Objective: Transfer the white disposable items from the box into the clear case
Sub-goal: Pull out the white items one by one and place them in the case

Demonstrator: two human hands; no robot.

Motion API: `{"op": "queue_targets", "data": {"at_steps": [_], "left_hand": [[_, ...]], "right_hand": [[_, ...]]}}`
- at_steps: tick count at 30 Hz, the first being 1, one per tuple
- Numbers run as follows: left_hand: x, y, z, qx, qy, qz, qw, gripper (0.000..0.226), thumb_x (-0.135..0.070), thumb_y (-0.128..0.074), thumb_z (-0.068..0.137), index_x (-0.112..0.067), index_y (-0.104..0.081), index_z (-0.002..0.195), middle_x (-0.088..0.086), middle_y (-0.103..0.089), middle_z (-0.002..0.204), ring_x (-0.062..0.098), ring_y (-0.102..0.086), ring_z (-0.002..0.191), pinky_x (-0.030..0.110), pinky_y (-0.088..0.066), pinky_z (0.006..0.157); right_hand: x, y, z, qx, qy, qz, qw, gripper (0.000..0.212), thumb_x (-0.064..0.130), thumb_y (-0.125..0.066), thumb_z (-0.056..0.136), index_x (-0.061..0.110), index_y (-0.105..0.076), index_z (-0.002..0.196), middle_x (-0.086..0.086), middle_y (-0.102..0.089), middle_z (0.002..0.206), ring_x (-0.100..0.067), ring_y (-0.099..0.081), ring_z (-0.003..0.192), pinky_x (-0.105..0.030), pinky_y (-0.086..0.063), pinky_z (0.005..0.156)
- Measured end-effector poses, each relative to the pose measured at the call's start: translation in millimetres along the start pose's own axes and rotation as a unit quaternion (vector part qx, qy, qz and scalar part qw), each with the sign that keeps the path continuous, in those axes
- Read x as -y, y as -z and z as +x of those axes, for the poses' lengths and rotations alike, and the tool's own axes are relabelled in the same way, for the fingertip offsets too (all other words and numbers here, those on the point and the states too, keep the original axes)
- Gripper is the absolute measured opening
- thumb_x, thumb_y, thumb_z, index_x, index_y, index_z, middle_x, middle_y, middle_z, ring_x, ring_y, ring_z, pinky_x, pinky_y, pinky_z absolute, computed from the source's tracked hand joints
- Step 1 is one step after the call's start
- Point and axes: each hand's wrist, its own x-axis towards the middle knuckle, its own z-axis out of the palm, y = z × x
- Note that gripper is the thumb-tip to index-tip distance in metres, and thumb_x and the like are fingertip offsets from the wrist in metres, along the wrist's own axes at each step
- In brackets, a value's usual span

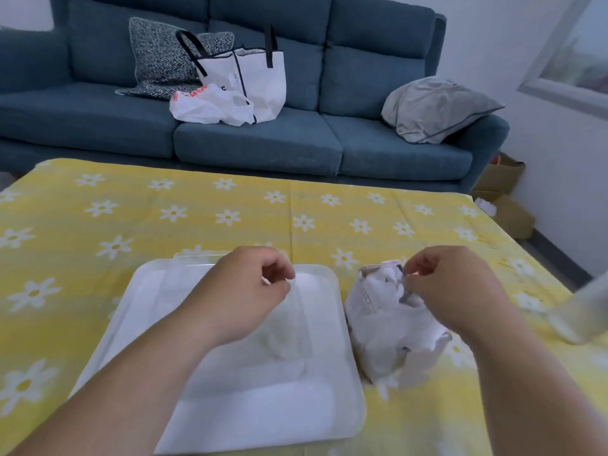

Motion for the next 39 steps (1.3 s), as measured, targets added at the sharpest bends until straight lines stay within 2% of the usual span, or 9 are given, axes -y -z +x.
{"op": "queue_targets", "data": {"at_steps": [4,8,13,18,21,26,30,34,39], "left_hand": [[-23.1,-35.1,-8.5,0.086,-0.056,-0.095,0.99,0.026,-0.014,-0.061,0.093,-0.036,-0.068,0.105,-0.016,-0.067,0.107,0.0,-0.063,0.09,0.019,-0.051,0.08],[-33.3,-61.7,-13.8,0.14,-0.07,-0.1,0.983,0.041,-0.018,-0.064,0.093,-0.047,-0.058,0.121,-0.027,-0.056,0.124,-0.008,-0.058,0.105,0.023,-0.051,0.093],[-41.9,-76.4,-16.3,0.1,-0.056,-0.15,0.982,0.044,-0.024,-0.073,0.087,-0.042,-0.053,0.123,-0.02,-0.057,0.12,0.0,-0.062,0.1,0.023,-0.054,0.088],[-44.1,-74.9,-12.5,0.1,-0.047,-0.186,0.976,0.052,-0.046,-0.084,0.071,-0.038,-0.062,0.117,-0.021,-0.066,0.114,-0.005,-0.061,0.105,0.022,-0.049,0.094],[-43.9,-73.8,-11.1,0.116,-0.04,-0.219,0.968,0.032,-0.038,-0.083,0.077,-0.026,-0.07,0.103,-0.018,-0.071,0.091,-0.001,-0.066,0.084,0.021,-0.051,0.08],[-41.5,-65.3,-5.7,0.075,-0.032,-0.276,0.958,0.025,-0.029,-0.065,0.094,-0.006,-0.073,0.098,0.021,-0.073,0.101,0.03,-0.07,0.092,0.054,-0.05,0.093],[-39.5,-50.1,-2.0,0.059,0.005,-0.358,0.932,0.024,-0.012,-0.053,0.1,-0.003,-0.075,0.101,0.014,-0.077,0.102,0.024,-0.073,0.096,0.037,-0.052,0.099],[-34.8,-42.3,0.9,0.065,0.008,-0.421,0.905,0.025,-0.006,-0.049,0.1,-0.004,-0.072,0.11,0.021,-0.074,0.109,0.026,-0.071,0.096,0.033,-0.055,0.091],[-34.5,-38.5,-2.7,0.106,0.026,-0.424,0.899,0.03,0.002,-0.049,0.098,-0.014,-0.069,0.113,0.011,-0.077,0.108,0.028,-0.074,0.097,0.035,-0.06,0.075]], "right_hand": [[-24.2,0.6,0.9,0.047,-0.066,-0.083,0.993,0.042,0.038,-0.065,0.088,0.017,-0.064,0.124,-0.005,-0.069,0.098,-0.025,-0.064,0.082,-0.031,-0.049,0.068],[-41.5,0.4,3.4,0.01,-0.058,-0.081,0.995,0.018,0.012,-0.064,0.078,0.009,-0.074,0.092,-0.016,-0.072,0.076,-0.027,-0.056,0.061,-0.025,-0.042,0.054],[-33.5,12.6,-1.9,-0.077,0.045,0.131,0.987,0.018,0.012,-0.069,0.082,0.024,-0.071,0.069,0.009,-0.066,0.06,-0.003,-0.055,0.051,-0.019,-0.04,0.045],[-11.2,7.1,-16.9,0.026,0.172,0.368,0.913,0.016,0.003,-0.074,0.083,0.015,-0.075,0.074,0.002,-0.069,0.063,-0.01,-0.059,0.056,-0.025,-0.048,0.054],[-6.7,-2.6,-17.1,0.068,0.193,0.424,0.882,0.017,-0.003,-0.074,0.082,0.013,-0.076,0.079,-0.003,-0.07,0.069,-0.016,-0.063,0.062,-0.029,-0.052,0.059],[-5.1,-5.0,-17.5,0.138,0.163,0.564,0.798,0.019,-0.001,-0.068,0.079,0.007,-0.073,0.096,-0.012,-0.075,0.087,-0.028,-0.072,0.082,-0.034,-0.058,0.073],[-7.2,-12.1,-8.7,0.018,0.041,0.503,0.863,0.016,0.019,-0.069,0.09,0.008,-0.075,0.081,-0.007,-0.069,0.076,-0.023,-0.064,0.076,-0.039,-0.051,0.073],[-1.4,-20.9,-9.7,0.167,-0.041,0.473,0.864,0.055,0.058,-0.07,0.079,0.008,-0.078,0.101,-0.015,-0.076,0.099,-0.025,-0.07,0.09,-0.046,-0.053,0.088],[5.5,-25.7,-14.1,0.236,0.054,0.499,0.832,0.022,0.014,-0.073,0.082,0.0,-0.076,0.099,-0.023,-0.075,0.099,-0.036,-0.073,0.091,-0.042,-0.058,0.08]]}}
